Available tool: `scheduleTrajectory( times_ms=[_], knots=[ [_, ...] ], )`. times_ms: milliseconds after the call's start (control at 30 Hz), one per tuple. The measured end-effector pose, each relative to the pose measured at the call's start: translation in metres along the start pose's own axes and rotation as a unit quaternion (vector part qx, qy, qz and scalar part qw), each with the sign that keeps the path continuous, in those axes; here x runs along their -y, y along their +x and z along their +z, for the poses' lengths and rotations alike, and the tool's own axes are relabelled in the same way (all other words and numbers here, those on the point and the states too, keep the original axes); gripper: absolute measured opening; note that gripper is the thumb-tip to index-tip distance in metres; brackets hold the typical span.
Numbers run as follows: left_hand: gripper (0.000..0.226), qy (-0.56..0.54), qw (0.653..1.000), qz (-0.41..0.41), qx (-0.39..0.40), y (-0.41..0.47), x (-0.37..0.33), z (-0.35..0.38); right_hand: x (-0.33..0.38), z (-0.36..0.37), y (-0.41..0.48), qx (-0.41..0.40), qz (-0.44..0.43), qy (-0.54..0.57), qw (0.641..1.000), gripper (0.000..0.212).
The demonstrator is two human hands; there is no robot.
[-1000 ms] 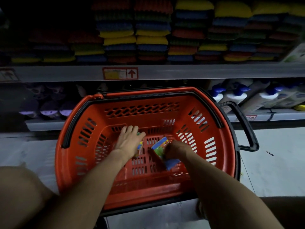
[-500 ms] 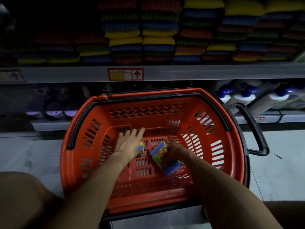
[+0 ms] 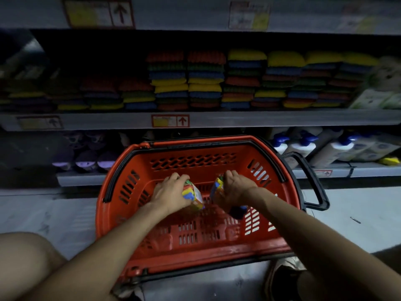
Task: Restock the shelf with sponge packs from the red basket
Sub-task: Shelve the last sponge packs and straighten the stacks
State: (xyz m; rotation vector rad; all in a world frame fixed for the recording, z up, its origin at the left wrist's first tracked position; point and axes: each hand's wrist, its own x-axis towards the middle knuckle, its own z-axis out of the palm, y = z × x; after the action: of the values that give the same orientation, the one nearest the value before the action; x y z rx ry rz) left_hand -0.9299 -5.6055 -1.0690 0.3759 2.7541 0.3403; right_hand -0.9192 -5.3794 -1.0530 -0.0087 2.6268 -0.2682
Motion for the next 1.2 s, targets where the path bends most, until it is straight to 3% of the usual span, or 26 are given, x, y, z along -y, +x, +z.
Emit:
scheduleTrajectory(
  times_ms=[67,233,333,400,467,567,667,767,900,1000,1100,1200],
  knots=[
    [0.077,-0.080,0.997,-0.013,-0.018,-0.005,-0.007,-0.018,0.002,-0.029,-0.015,-0.029,-0.028,-0.022,0.999,0.074],
    [0.073,-0.257,0.964,-0.052,-0.051,-0.024,-0.014,-0.066,0.014,-0.091,-0.061,-0.044,-0.062,-0.012,0.997,0.114],
    [0.081,-0.376,0.920,-0.078,-0.076,-0.039,-0.014,-0.095,0.018,-0.117,-0.090,-0.090,-0.075,0.045,0.992,0.105],
    [0.058,-0.444,0.888,-0.084,-0.085,-0.048,-0.012,-0.112,0.018,-0.127,-0.106,-0.115,-0.071,0.138,0.981,0.090],
    [0.035,-0.513,0.850,-0.077,-0.090,-0.058,-0.010,-0.129,0.018,-0.135,-0.121,-0.127,-0.075,0.269,0.952,0.075],
    [0.028,-0.577,0.807,-0.072,-0.105,-0.075,-0.009,-0.150,0.022,-0.139,-0.136,-0.091,-0.081,0.450,0.885,0.056],
    [0.027,-0.616,0.774,-0.069,-0.132,-0.083,-0.013,-0.160,0.032,-0.139,-0.138,-0.055,-0.079,0.533,0.841,0.038],
    [0.026,-0.638,0.747,-0.076,-0.170,-0.088,-0.020,-0.160,0.047,-0.137,-0.132,-0.068,-0.067,0.618,0.780,0.023],
    [0.046,-0.658,0.737,-0.053,-0.145,-0.093,-0.026,-0.153,0.061,-0.134,-0.124,-0.119,-0.038,0.616,0.778,0.044],
    [0.016,-0.684,0.714,-0.052,-0.138,-0.090,-0.022,-0.153,0.066,-0.138,-0.121,-0.128,-0.032,0.616,0.777,0.050],
    [0.047,-0.709,0.695,-0.047,-0.112,-0.087,-0.009,-0.154,0.070,-0.143,-0.117,-0.136,-0.033,0.605,0.784,0.057],
    [0.055,-0.713,0.693,-0.041,-0.097,-0.084,0.002,-0.155,0.076,-0.146,-0.114,-0.137,-0.040,0.592,0.793,0.055]
  ],
)
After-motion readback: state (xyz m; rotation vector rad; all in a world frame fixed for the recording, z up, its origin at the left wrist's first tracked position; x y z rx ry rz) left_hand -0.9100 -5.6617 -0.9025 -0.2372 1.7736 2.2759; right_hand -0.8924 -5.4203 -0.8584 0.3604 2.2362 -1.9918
